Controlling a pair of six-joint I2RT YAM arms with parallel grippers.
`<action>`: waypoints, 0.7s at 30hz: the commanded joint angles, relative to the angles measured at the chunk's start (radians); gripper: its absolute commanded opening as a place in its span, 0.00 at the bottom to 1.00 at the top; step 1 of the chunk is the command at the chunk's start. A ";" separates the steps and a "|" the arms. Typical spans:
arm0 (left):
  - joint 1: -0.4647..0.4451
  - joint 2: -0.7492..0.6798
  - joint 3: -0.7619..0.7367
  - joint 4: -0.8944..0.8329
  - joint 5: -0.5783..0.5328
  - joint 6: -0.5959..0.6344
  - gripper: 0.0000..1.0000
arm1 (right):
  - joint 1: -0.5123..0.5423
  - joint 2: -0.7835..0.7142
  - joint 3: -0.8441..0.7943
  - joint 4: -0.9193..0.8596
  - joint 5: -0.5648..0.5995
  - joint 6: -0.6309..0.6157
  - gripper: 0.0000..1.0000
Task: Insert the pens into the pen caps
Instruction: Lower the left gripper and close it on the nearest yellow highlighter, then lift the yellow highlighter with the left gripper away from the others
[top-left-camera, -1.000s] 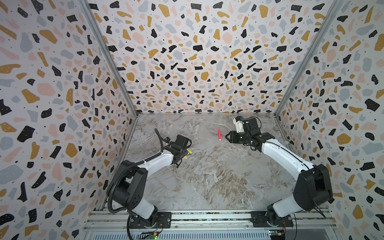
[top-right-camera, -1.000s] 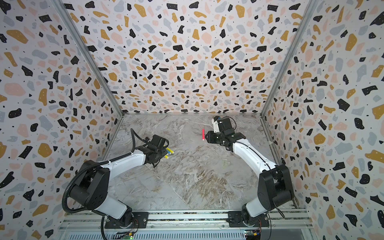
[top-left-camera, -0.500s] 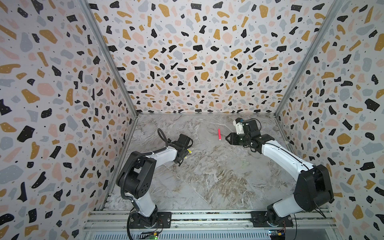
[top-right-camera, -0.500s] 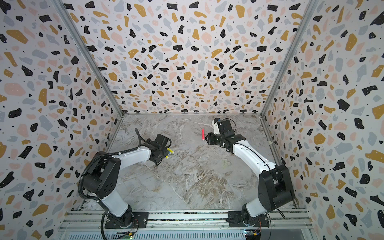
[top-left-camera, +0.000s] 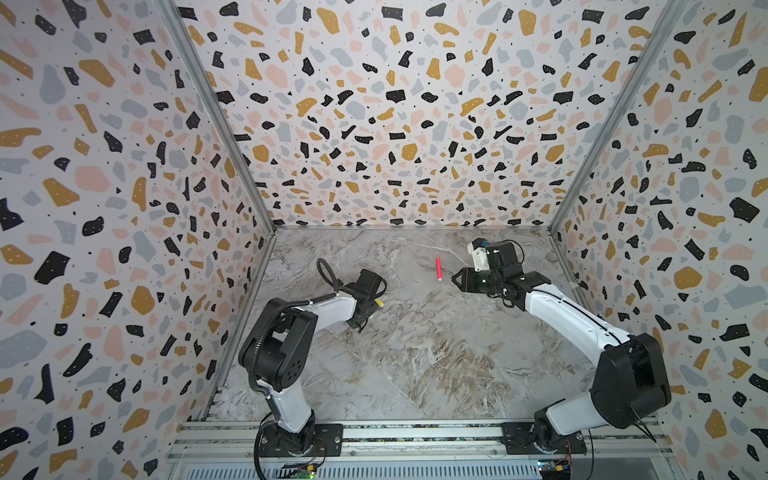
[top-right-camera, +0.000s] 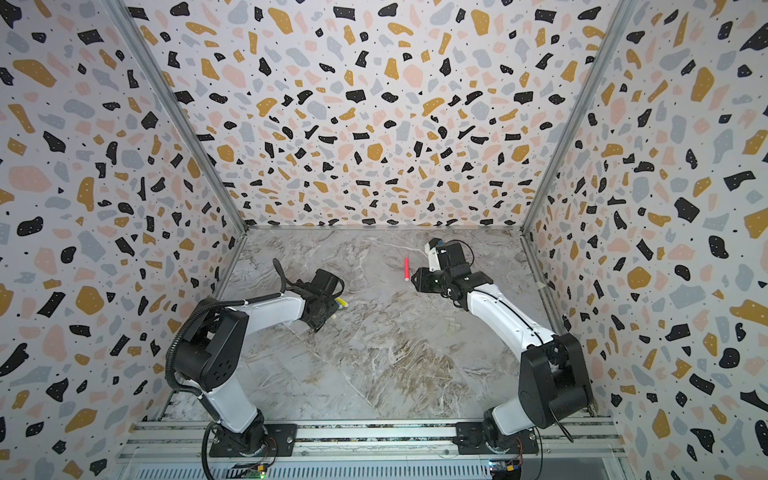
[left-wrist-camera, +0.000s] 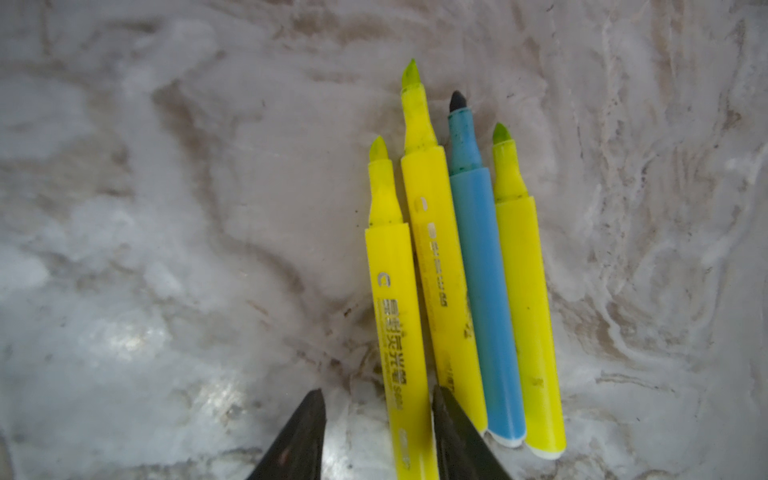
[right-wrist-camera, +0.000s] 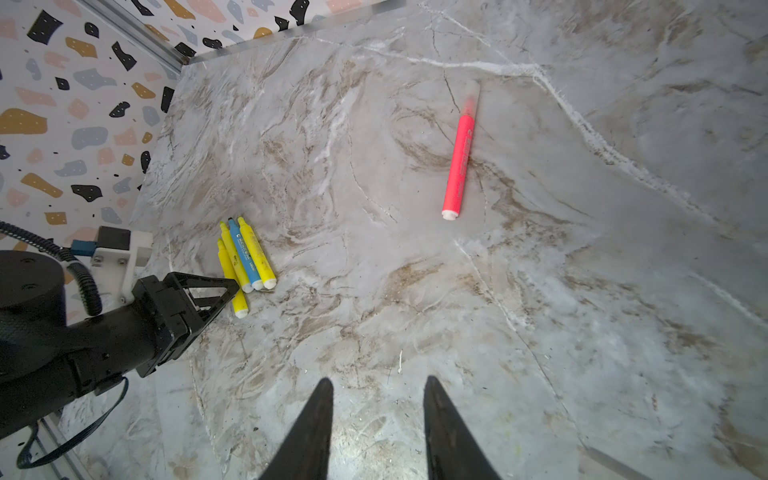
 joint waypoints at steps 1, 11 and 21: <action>0.008 0.026 -0.006 0.011 0.047 -0.019 0.42 | 0.003 -0.046 -0.001 0.007 0.001 0.010 0.37; 0.019 0.015 -0.073 -0.006 0.062 -0.075 0.29 | 0.003 -0.093 -0.002 -0.003 0.012 0.020 0.37; 0.020 -0.034 -0.157 -0.003 0.097 -0.084 0.06 | 0.002 -0.127 -0.002 -0.011 0.017 0.033 0.37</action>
